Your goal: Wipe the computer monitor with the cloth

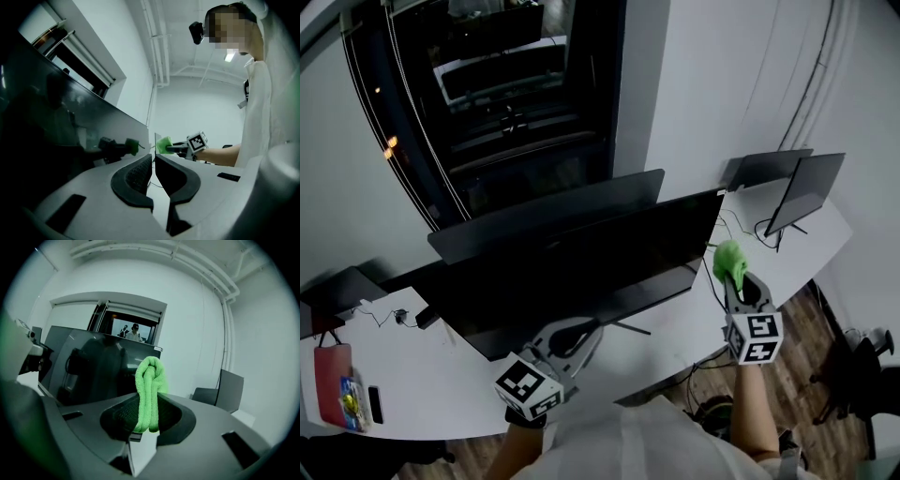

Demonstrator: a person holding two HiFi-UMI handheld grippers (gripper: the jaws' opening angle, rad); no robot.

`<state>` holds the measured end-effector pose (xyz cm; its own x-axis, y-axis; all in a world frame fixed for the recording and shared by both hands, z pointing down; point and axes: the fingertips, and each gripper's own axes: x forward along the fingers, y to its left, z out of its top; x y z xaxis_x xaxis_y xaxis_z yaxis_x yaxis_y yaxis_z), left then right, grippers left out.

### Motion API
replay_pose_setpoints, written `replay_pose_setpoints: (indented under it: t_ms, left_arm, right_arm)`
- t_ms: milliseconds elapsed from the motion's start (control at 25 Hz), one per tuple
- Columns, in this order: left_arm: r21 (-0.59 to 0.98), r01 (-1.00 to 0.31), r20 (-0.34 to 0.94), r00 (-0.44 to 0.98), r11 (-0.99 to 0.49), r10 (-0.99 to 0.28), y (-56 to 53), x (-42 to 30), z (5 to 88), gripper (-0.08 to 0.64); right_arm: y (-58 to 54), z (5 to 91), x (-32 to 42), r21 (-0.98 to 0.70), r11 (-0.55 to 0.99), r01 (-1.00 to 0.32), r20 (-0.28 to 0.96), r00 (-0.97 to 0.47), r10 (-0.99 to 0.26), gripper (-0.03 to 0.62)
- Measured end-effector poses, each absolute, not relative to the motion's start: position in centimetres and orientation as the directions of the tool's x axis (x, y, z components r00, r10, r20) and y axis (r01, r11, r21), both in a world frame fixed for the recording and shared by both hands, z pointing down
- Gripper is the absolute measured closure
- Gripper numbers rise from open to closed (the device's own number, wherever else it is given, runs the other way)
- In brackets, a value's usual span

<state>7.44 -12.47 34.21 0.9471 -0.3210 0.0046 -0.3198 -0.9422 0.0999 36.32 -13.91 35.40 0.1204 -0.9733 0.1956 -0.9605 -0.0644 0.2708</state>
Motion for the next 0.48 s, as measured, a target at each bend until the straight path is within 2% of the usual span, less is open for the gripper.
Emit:
replay_pose_setpoints:
  t_ms: [280,480]
  left_arm:
    - [0.096,-0.357,0.028,0.934,-0.929,-0.356,-12.2,6.2,35.9,0.526]
    - [0.110,-0.410,0.060,0.912,-0.905,-0.406,-12.1,4.6,37.4,0.526]
  right_arm:
    - [-10.4,38.6,30.0,0.102,0.051,-0.993,0.149,-0.036,-0.988,0.522]
    - [-9.1,39.3,23.7,0.084,0.227,-0.970,0.125,-0.216,-0.968,0.522]
